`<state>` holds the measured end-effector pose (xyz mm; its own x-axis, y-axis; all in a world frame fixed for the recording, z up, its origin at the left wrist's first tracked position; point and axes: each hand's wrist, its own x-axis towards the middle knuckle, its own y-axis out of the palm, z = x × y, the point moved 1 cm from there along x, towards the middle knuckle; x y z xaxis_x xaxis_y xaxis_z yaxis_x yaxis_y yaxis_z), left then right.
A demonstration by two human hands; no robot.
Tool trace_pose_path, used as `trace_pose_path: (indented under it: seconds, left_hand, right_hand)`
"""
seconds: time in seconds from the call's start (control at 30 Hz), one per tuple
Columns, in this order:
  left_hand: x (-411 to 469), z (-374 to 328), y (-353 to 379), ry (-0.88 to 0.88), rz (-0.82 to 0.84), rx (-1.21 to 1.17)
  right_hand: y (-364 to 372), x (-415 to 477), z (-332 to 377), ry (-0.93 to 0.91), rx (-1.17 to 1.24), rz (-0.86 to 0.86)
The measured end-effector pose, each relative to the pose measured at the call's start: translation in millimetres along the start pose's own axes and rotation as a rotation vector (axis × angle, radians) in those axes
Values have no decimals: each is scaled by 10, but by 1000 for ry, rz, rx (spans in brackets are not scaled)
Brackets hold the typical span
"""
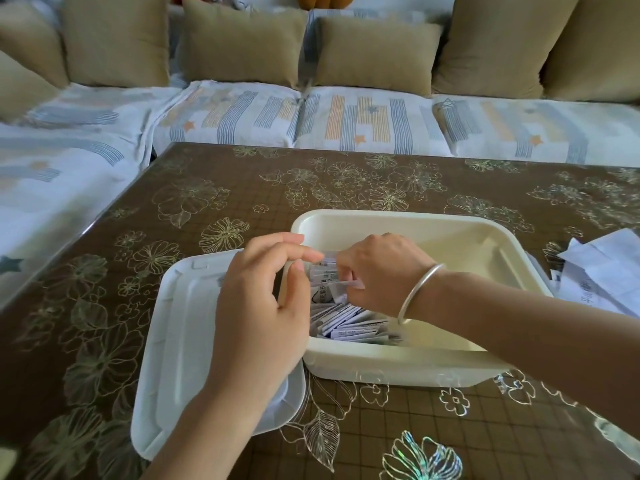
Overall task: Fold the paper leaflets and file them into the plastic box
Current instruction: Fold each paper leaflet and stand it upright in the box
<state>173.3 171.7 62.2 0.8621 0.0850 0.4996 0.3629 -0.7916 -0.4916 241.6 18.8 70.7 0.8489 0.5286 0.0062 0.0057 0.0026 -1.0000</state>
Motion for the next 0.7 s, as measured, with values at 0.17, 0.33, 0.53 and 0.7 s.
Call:
trace_pose_path:
  seconds: [0.17,0.33,0.53,0.7]
  left_hand:
    - [173,-368,-126,354,99,379]
    - [447,-539,103,106,860,595]
    - [581,-604,318,73,1230,982]
    - [601,-588,308,80,1142,971]
  right_hand:
    - [36,-45,-69,114,88,-28]
    - [88,-76,-108,195,231,106]
    - [159,-30,-179,215,265,81]
    - [233,26,-209,217,229,88]
